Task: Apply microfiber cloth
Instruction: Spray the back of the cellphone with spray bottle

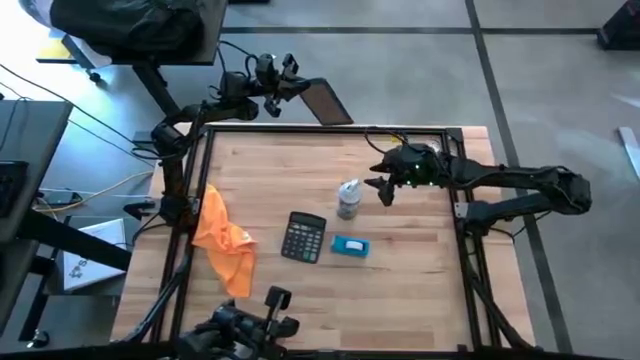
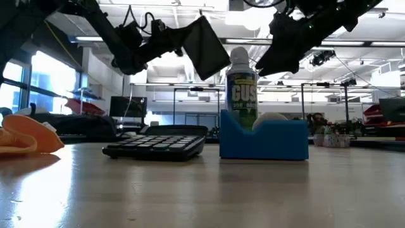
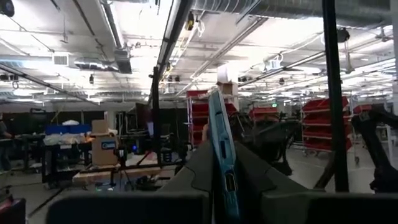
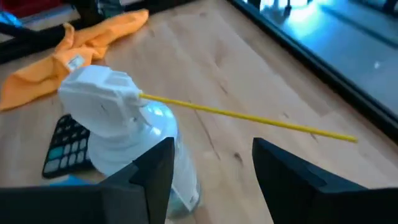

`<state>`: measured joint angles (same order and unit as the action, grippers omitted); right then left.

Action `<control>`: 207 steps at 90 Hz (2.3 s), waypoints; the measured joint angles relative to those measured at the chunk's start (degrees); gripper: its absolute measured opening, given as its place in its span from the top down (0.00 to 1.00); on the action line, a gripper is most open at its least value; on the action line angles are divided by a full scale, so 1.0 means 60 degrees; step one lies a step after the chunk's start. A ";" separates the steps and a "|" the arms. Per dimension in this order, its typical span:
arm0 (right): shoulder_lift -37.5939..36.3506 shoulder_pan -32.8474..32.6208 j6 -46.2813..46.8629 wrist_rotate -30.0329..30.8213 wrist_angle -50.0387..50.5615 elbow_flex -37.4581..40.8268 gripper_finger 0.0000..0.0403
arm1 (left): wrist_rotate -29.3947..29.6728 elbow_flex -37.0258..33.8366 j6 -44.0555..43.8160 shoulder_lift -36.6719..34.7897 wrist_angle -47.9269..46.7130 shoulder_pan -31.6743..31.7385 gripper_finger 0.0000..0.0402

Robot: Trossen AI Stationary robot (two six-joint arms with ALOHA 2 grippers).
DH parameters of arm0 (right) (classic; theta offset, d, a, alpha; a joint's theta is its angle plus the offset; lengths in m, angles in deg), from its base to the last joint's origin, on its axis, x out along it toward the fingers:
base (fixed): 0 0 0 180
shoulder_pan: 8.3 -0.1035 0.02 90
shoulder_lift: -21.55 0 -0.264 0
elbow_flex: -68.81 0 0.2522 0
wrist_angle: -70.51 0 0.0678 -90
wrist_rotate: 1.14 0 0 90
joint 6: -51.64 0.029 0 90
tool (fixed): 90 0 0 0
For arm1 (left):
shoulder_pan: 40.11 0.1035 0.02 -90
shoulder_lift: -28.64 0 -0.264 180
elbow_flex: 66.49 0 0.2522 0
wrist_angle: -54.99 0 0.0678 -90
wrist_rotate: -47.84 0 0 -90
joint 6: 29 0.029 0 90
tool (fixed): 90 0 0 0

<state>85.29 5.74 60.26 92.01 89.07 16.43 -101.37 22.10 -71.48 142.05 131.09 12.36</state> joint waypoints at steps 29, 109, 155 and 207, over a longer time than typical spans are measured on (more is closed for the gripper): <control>0.0022 -0.1150 -0.0018 0.2738 -0.3068 0.1514 0.54 | 0.0078 0.0000 -0.0246 0.0000 0.0001 -0.0125 0.98; -0.0780 -0.1646 -0.0281 0.2977 -0.2159 0.1407 0.54 | -0.0712 0.0000 0.0485 -0.1037 0.0009 -0.0743 0.98; -0.1494 -0.2535 0.2482 0.3185 -0.0401 0.1313 0.54 | -0.5129 0.0004 0.2896 -0.1860 -0.0577 -0.2086 0.98; -0.0976 -0.2539 0.3536 0.1696 0.0749 -0.0199 0.54 | -0.2712 0.0000 0.9435 -0.1770 -0.6160 -0.0883 0.99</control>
<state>79.44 -9.49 81.48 102.18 93.56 15.24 -117.65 22.10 -14.87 131.43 94.13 7.06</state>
